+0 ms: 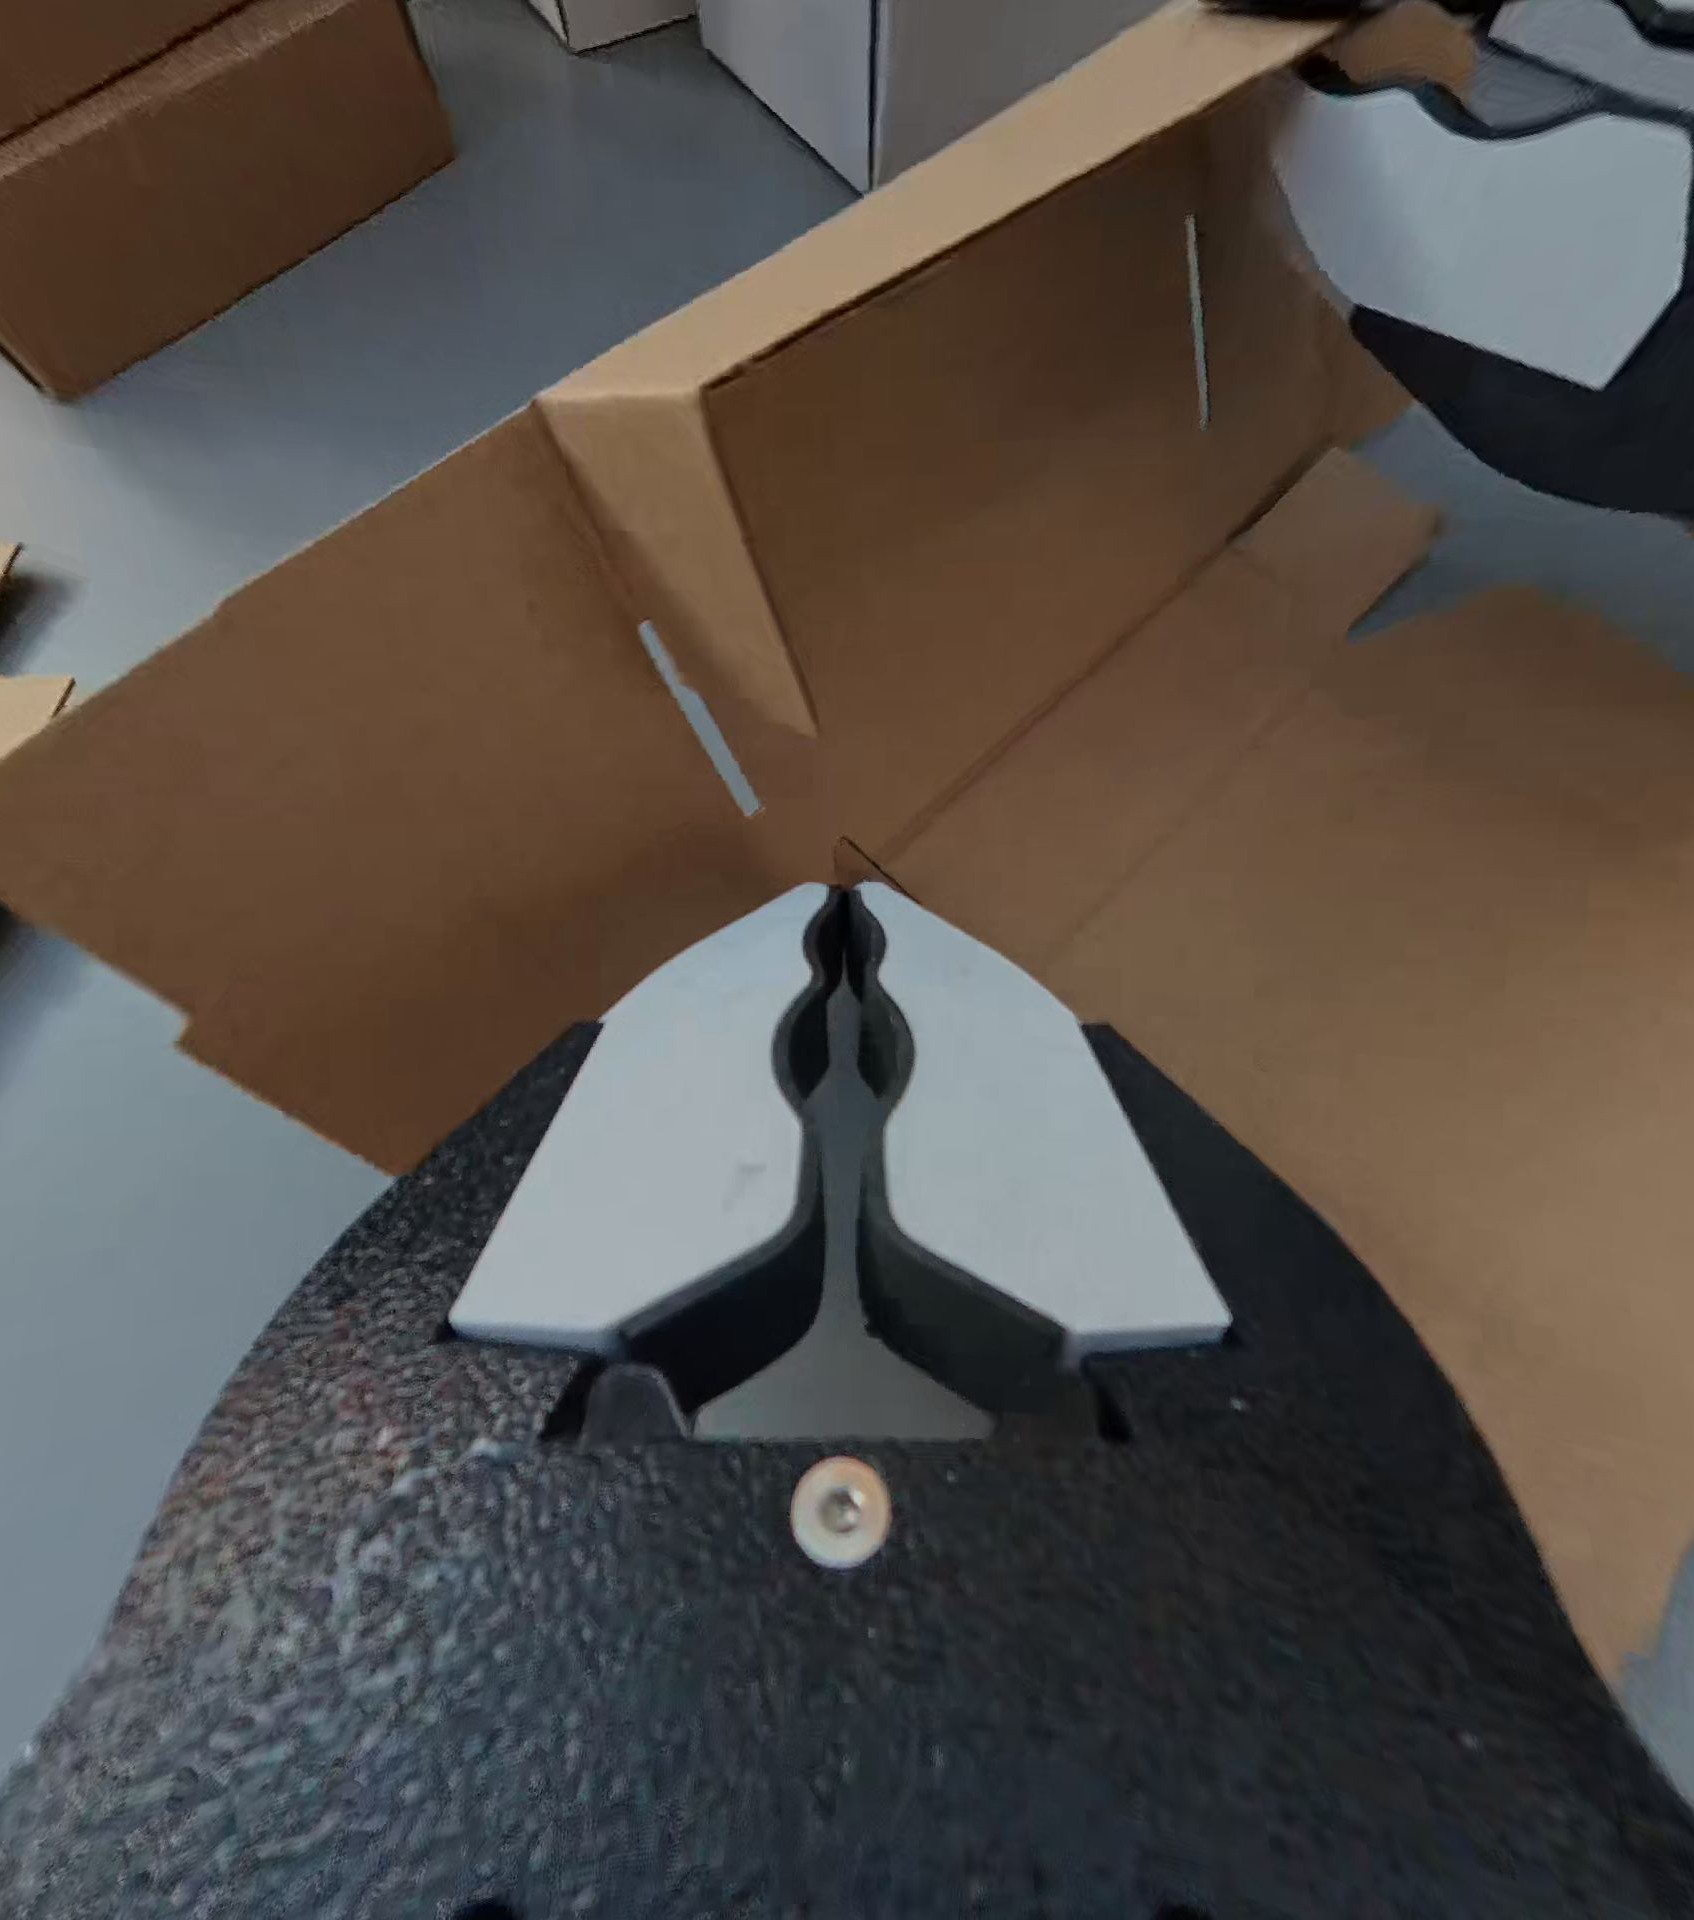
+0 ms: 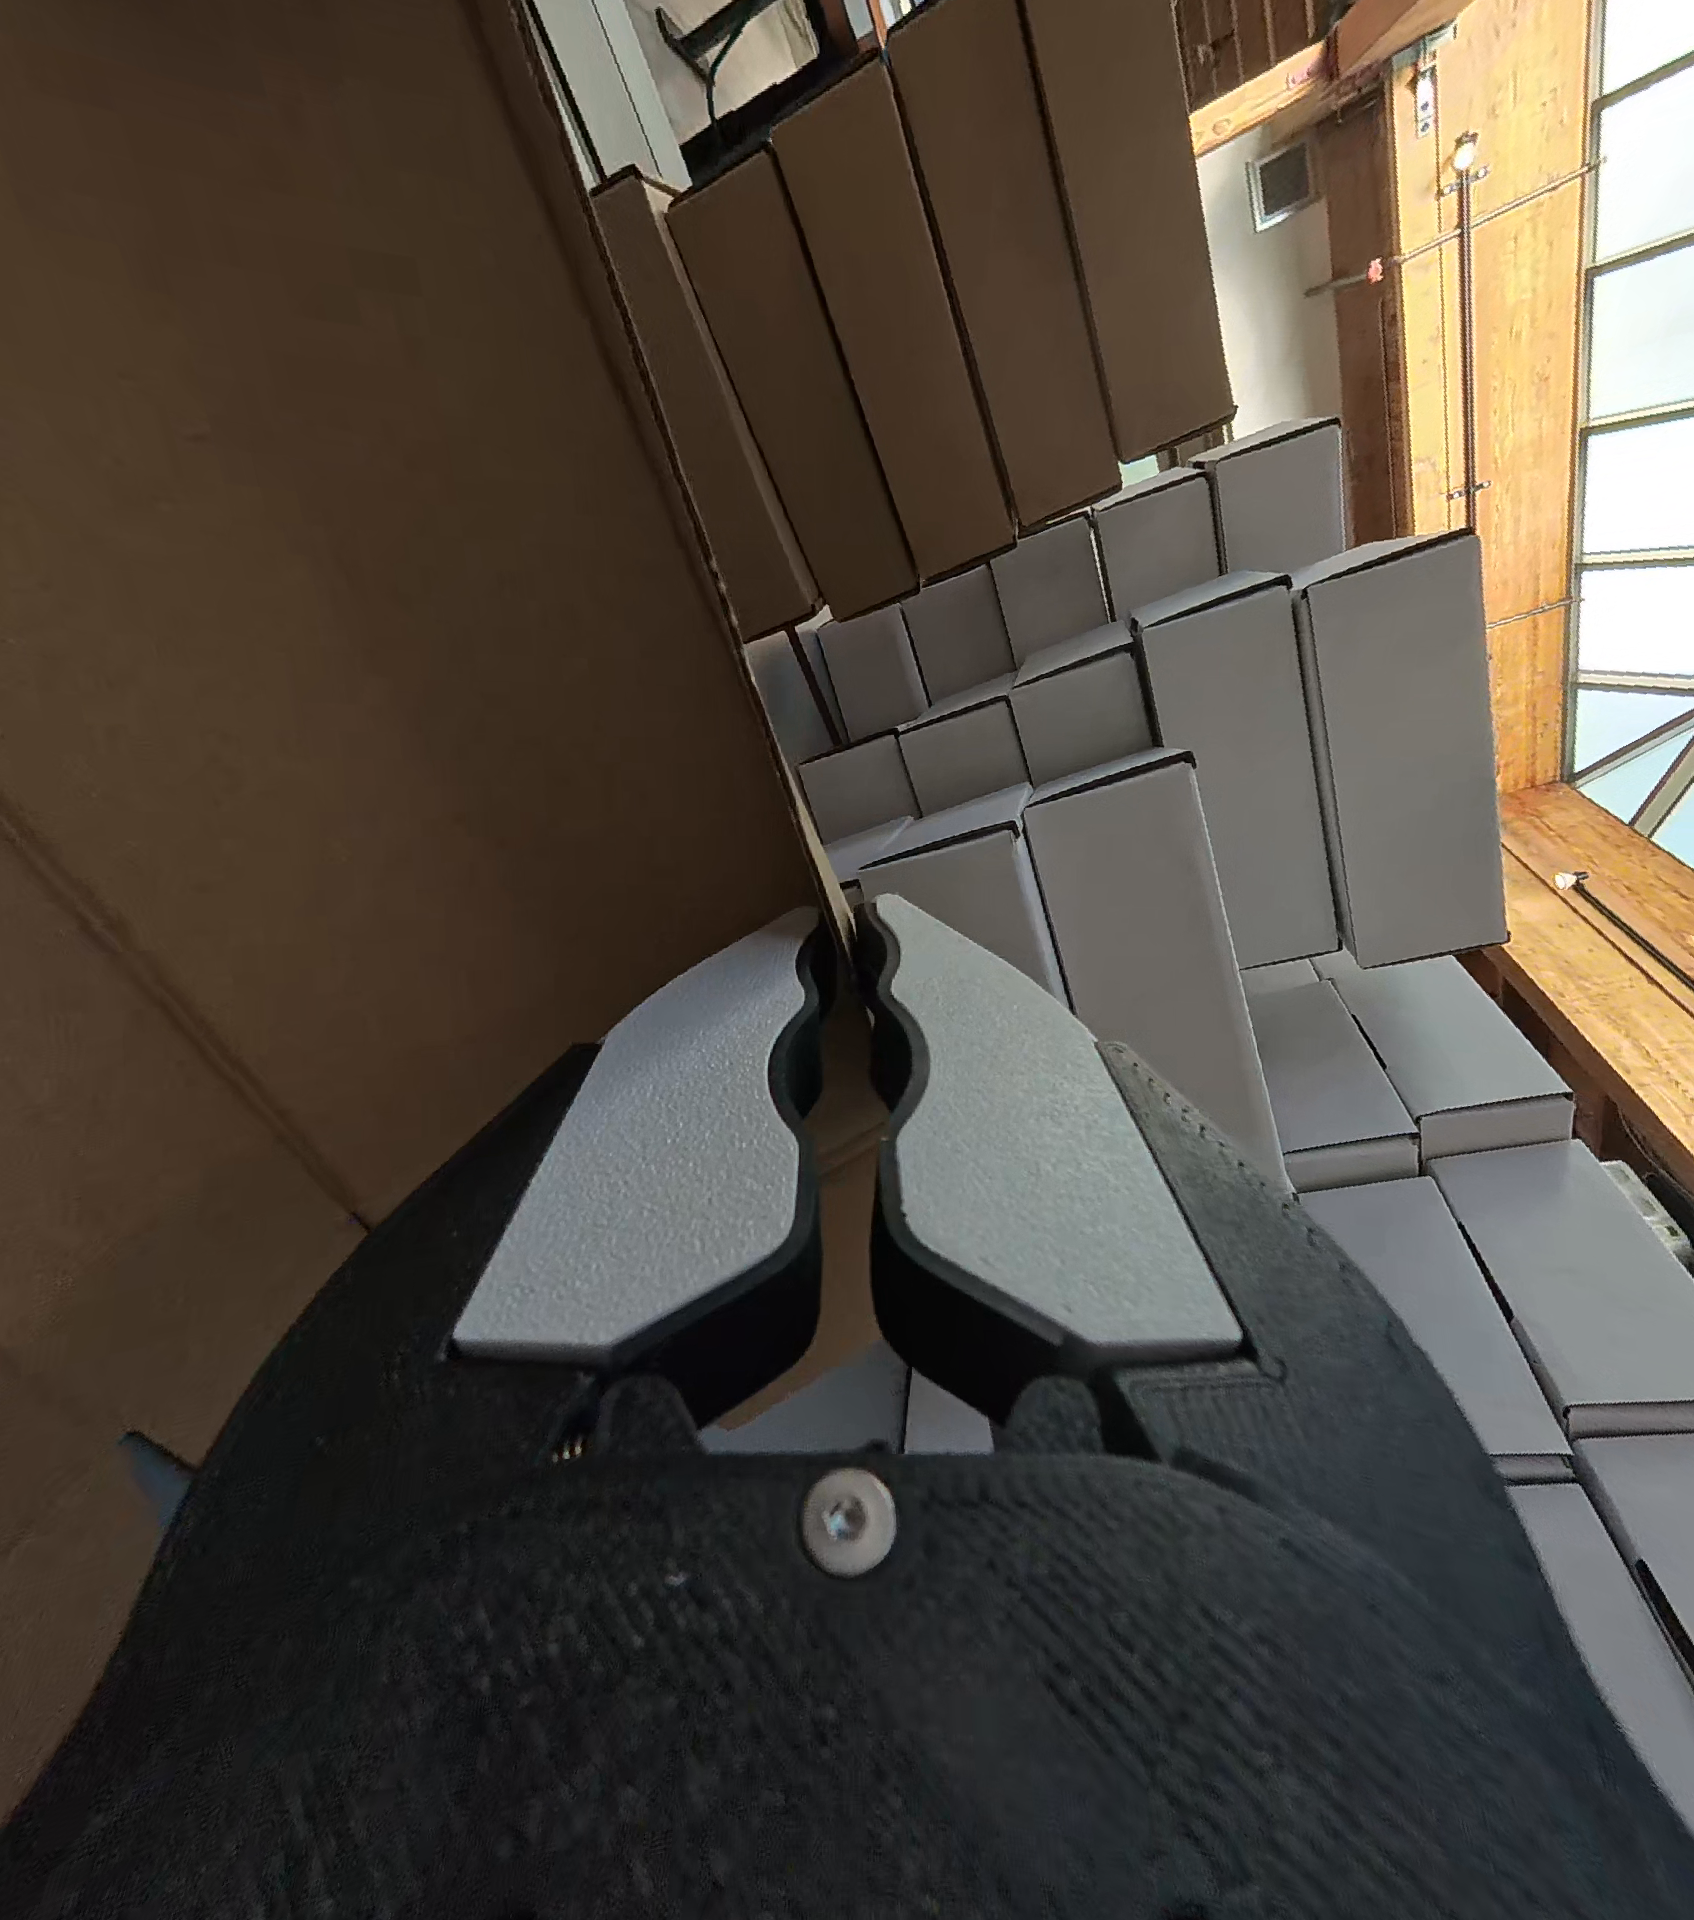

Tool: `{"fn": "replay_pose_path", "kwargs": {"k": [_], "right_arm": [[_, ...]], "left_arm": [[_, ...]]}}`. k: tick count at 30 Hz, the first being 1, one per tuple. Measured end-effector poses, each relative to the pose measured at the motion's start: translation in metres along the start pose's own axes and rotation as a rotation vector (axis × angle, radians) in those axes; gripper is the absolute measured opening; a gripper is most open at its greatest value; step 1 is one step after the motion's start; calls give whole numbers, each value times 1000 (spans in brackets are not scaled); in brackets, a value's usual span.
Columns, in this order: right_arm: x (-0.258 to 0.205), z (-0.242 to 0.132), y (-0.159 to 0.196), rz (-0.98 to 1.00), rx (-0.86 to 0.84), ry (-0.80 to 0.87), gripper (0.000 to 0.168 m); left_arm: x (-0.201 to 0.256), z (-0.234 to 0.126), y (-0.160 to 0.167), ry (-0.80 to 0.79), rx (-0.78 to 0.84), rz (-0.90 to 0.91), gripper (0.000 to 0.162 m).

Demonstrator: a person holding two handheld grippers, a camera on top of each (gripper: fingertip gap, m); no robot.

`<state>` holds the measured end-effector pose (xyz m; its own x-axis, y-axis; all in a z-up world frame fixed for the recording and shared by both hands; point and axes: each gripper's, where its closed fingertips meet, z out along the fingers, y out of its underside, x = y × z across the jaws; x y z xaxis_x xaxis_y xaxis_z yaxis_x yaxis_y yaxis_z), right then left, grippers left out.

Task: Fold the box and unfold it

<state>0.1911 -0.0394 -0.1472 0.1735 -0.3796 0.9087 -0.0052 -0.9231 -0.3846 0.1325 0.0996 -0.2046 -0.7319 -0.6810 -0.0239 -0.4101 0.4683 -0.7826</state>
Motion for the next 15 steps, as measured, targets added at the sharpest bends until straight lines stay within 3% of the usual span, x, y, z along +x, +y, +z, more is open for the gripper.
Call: {"fn": "replay_pose_path", "kwargs": {"k": [4,6,11,15], "right_arm": [[-2,1,4,-6,4,-9,4],[-2,1,6,-6,3,-12,5],[6,9,3,-48,27,4,4],[18,11,-3,-139,91,91,2]], "left_arm": [[11,17,6,-138,-138,343,0],[12,21,7,-179,-158,406,0],[-7,9,-1,-206,-73,317,0],[-45,-35,-40,-271,186,146,0]]}}
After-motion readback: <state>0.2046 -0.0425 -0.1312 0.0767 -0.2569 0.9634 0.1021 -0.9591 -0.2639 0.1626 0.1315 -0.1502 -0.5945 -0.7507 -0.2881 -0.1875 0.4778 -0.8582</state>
